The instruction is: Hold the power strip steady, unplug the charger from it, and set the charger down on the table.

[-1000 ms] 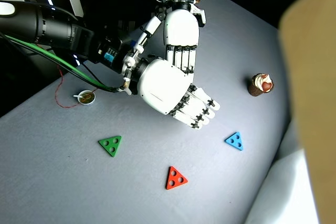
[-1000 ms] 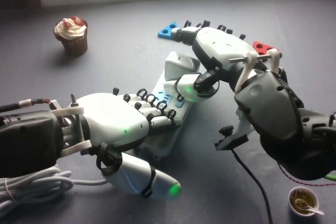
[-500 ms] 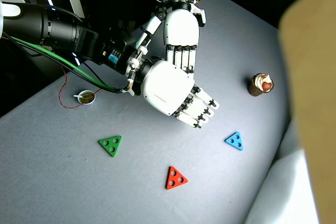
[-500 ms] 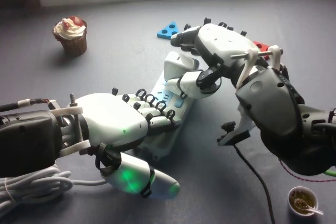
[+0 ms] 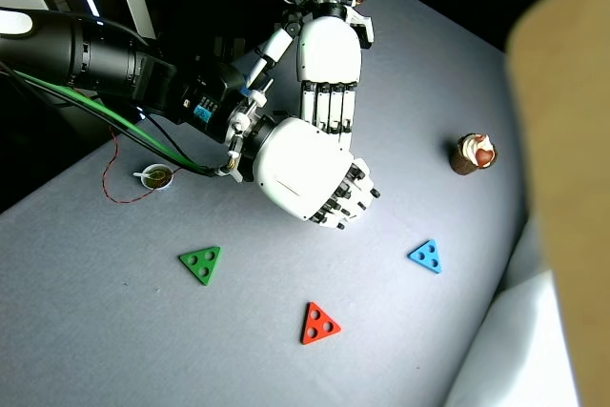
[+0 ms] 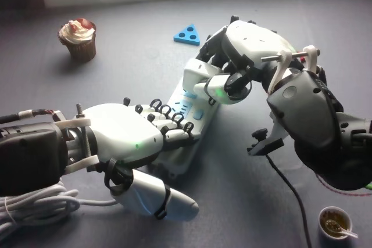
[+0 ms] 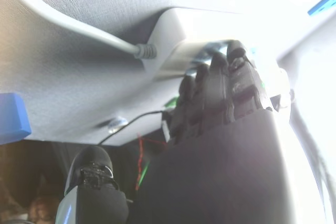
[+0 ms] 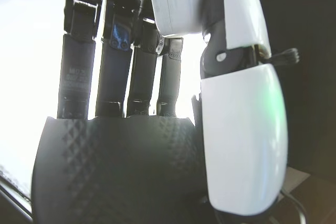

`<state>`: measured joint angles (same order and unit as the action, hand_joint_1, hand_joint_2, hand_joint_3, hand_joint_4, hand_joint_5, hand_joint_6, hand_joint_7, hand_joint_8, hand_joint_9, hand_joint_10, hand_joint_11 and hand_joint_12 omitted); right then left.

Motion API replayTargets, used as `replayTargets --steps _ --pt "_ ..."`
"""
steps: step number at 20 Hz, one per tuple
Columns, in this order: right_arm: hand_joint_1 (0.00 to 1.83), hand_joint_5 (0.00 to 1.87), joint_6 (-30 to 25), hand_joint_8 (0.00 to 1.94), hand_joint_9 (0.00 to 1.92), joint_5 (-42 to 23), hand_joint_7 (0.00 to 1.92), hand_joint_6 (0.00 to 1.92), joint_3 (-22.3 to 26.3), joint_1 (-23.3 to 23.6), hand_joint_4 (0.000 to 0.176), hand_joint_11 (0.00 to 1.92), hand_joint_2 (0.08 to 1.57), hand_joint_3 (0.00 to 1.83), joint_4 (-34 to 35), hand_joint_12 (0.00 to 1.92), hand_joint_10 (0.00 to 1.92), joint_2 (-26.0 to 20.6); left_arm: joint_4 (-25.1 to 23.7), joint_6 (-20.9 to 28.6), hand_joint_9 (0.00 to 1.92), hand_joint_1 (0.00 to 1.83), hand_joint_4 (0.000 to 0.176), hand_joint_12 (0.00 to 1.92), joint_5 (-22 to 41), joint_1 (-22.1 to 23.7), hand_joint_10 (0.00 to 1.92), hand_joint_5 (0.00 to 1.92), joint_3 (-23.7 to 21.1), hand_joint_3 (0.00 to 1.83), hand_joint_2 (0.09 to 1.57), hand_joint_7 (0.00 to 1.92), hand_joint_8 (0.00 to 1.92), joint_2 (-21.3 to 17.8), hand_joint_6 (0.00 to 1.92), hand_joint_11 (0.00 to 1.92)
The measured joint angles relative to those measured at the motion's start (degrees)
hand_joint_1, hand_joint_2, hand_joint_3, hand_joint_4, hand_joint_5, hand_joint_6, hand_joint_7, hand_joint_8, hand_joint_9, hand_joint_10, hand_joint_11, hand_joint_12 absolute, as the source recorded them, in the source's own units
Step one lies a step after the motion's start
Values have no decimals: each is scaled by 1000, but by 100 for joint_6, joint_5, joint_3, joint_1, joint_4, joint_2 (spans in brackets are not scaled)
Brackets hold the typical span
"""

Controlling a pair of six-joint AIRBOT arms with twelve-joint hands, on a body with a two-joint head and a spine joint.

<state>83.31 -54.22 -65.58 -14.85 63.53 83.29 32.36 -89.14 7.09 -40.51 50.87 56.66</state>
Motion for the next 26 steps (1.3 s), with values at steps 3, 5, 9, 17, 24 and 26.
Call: replayTargets --steps 3,5,9,17,24,26 --pt "1260 1090 -70 520 1316 -90 1279 755 70 -15 0 946 1033 0 -568 661 3 -59 4 0 104 0 0 56 -2 0 1 139 0 0 1023 137 0 -4 1 75" --pt "1257 1067 -98 589 1299 -227 1249 775 72 -15 0 917 1043 2 -809 690 0 -70 17 2 106 0 0 56 -4 0 1 139 -2 0 1020 139 1 -4 0 76" --pt "1255 1061 -103 578 1295 -328 1248 796 85 9 0 894 1044 3 -1161 723 0 -173 26 2 99 0 0 51 -4 0 0 140 -2 2 1028 136 0 -4 0 66" --pt "1260 1088 496 530 1289 -354 1274 751 372 -107 0 933 1035 0 -2693 675 0 -881 46 0 120 0 0 55 -4 20 9 143 -24 0 1021 146 7 -4 4 77" --pt "1256 1064 1016 505 1298 640 1273 816 404 -494 0 965 1040 2 -7202 642 1 -1239 50 0 115 0 0 54 -26 48 3 131 -24 0 1017 136 1 -4 3 77" --pt "1257 1058 1182 485 1301 741 1283 831 369 -588 0 977 1040 0 -7962 634 3 -1250 50 0 100 0 0 47 -37 48 0 126 -24 1 1024 124 0 -4 0 63"
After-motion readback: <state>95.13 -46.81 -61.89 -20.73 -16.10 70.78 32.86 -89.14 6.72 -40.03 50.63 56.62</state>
